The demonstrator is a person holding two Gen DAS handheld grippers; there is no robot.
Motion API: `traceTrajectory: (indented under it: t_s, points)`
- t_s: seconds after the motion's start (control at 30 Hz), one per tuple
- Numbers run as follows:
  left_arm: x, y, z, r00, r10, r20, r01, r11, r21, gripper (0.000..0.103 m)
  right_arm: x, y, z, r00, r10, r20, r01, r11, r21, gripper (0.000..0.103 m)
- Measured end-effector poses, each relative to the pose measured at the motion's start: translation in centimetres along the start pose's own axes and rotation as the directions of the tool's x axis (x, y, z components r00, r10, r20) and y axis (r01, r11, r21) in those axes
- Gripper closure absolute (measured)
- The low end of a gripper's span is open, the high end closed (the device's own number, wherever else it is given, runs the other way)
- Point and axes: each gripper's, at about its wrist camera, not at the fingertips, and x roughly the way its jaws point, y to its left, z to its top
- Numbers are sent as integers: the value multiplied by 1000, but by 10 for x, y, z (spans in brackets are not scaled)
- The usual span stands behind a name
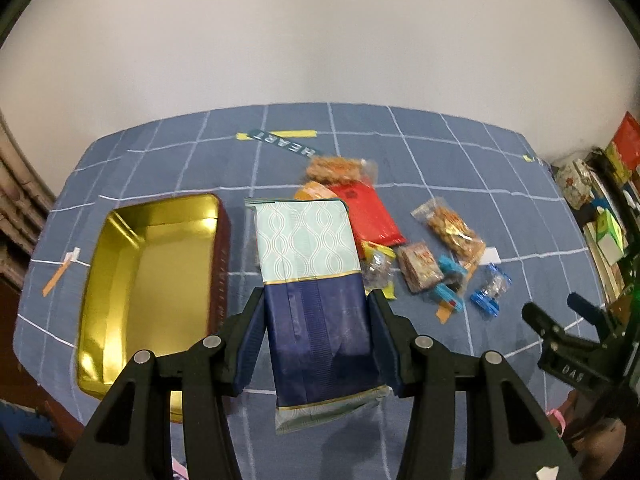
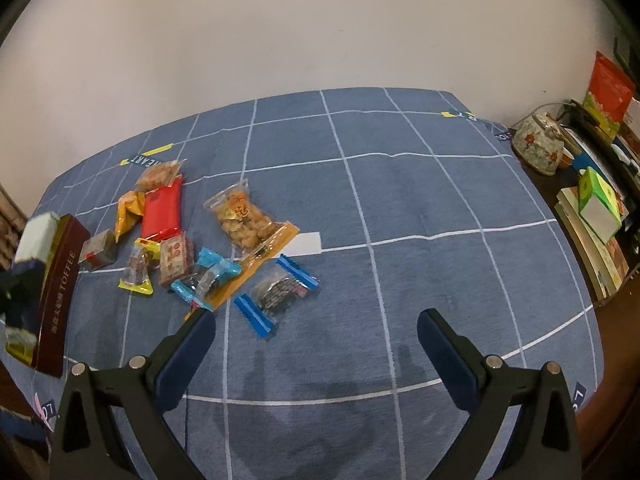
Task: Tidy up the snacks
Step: 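Carry the navy box over the gold tin and release it inside, then grasp the blue-clipped candy packet with the right gripper and drop it into the tin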
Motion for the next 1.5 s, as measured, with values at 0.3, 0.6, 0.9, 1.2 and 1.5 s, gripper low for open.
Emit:
traceTrajectory:
  t_s: [0.3,0.6,0.9,1.2,1.5]
  points:
    - [-9,60,15,997,67,29,-65,995,-70,57,7,14,-10,989,149,16,-147,985,-93,0]
    - [20,136,14,985,171,-26,-173,973,-150,57,19,-12,-8,984,178,21,-177,982,-65,0]
    - [67,168,-1,974,185,-132,-206,964,-167,56,39,2,-8,987,163,10,-159,975,-153,0]
    - [85,179,0,965,204,-162,-231,958,-170,54,58,2,1,980,199,-13,-195,945,-263,0]
    - [62,175,-1,971,195,-140,-221,954,-202,37,70,12,5,971,225,-77,-237,894,-380,25]
